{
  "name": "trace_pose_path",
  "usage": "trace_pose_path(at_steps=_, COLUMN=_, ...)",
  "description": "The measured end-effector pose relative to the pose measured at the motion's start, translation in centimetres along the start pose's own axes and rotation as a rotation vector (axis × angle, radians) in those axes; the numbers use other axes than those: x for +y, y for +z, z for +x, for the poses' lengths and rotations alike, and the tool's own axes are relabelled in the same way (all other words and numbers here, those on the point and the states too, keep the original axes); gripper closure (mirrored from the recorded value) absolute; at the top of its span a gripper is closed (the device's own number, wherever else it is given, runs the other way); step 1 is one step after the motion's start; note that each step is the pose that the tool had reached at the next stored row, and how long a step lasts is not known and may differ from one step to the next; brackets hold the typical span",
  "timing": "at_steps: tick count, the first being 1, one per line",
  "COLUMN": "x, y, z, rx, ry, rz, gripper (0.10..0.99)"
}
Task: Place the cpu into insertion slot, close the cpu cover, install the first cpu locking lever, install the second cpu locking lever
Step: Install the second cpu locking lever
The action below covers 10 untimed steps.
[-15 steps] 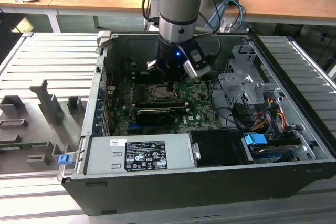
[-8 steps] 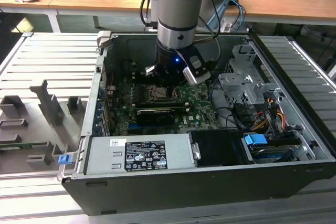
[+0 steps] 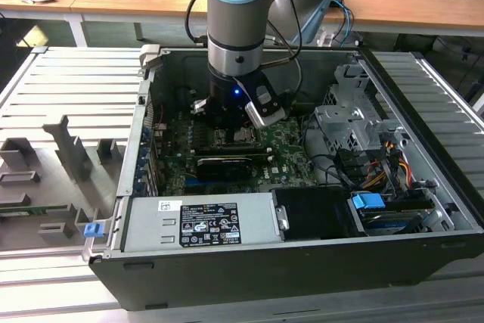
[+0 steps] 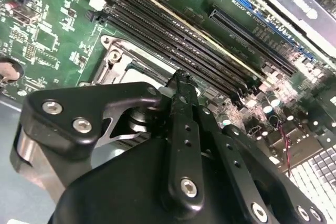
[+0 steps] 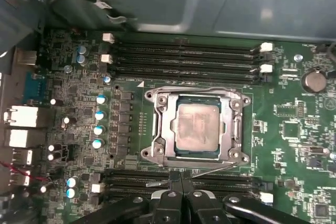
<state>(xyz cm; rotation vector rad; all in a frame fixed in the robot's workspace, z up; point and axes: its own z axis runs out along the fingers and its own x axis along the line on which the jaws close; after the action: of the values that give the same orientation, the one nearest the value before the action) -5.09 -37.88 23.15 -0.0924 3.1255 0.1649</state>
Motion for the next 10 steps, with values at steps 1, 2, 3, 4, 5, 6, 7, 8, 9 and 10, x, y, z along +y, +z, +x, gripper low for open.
trace_pose_path(at_steps=1, x=-0.02, y=0.22, z=0.02, rx=0.0007, ry=-0.010, rz=-0.004, gripper=0.980)
trace_pose_path(at_steps=2, x=-0.03, y=0.30, z=0.07, rx=0.0016, ry=-0.019, rz=-0.009, gripper=0.980)
trace_pose_path(at_steps=3, x=-0.03, y=0.34, z=0.10, rx=0.0012, ry=-0.025, rz=-0.022, gripper=0.980)
trace_pose_path(at_steps=4, x=-0.08, y=0.34, z=0.11, rx=-0.0003, ry=-0.025, rz=-0.044, gripper=0.980)
trace_pose_path(at_steps=5, x=-0.11, y=0.34, z=0.12, rx=-0.0014, ry=-0.025, rz=-0.058, gripper=0.980)
trace_pose_path(at_steps=6, x=-0.15, y=0.34, z=0.14, rx=-0.0018, ry=-0.025, rz=-0.064, gripper=0.980)
trace_pose_path(at_steps=7, x=-0.28, y=0.33, z=0.22, rx=-0.0021, ry=-0.025, rz=-0.067, gripper=0.980)
trace_pose_path(at_steps=8, x=-0.53, y=0.30, z=0.41, rx=-0.0021, ry=-0.025, rz=-0.069, gripper=0.980)
trace_pose_path(at_steps=9, x=-0.69, y=0.28, z=0.57, rx=-0.0023, ry=-0.025, rz=-0.072, gripper=0.980)
trace_pose_path(at_steps=10, x=-0.77, y=0.27, z=0.72, rx=-0.0024, ry=-0.025, rz=-0.073, gripper=0.980)
